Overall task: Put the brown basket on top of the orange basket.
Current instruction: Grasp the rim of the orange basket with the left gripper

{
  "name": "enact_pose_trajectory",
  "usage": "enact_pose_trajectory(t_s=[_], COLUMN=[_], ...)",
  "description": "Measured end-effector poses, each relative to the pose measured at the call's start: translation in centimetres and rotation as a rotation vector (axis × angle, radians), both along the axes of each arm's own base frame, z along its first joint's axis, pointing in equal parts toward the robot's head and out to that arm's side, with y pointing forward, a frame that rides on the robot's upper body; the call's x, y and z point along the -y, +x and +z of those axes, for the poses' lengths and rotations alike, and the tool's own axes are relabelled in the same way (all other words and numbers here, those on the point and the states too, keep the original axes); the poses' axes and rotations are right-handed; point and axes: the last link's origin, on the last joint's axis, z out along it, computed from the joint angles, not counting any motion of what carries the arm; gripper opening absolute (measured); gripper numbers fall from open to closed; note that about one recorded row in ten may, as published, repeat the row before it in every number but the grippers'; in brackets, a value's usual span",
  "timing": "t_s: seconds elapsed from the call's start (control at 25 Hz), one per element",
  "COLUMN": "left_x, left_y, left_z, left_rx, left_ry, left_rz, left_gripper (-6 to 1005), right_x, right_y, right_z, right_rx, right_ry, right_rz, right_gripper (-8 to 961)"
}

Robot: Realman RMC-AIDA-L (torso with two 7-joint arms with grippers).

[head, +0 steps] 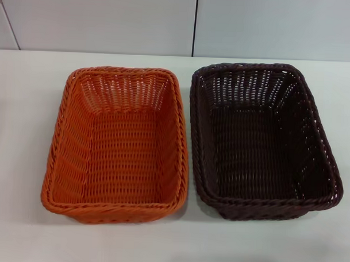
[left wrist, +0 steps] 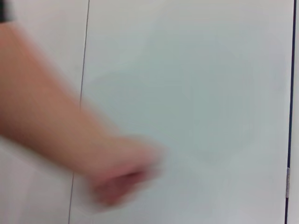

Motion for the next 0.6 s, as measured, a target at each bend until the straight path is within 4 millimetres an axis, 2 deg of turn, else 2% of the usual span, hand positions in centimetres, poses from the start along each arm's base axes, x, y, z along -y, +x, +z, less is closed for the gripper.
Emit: enact_pose_trajectory(t_s=[0.36, 0.44, 0.6], left_x=[-0.1, -0.5, -2.6], left_y=[0.2, 0.7, 1.7], left_z=[-0.3, -0.8, -1.4], left_rx=[0.004, 0.011, 0.058], left_ry=[-0.011, -0.044, -0.181], left_rz=[-0.012, -0.029, -0.048], left_gripper=[804, 804, 804], right_x=[-0.3, -0.4, -0.5], right_y=[-0.2, -0.2, -0.3], right_z=[0.0, 0.0, 0.0], right_rx=[0.001, 0.003, 0.005], right_ry=[-0.001, -0.002, -0.003], right_rz=[0.008, 0.008, 0.012], right_gripper=[690, 690, 690])
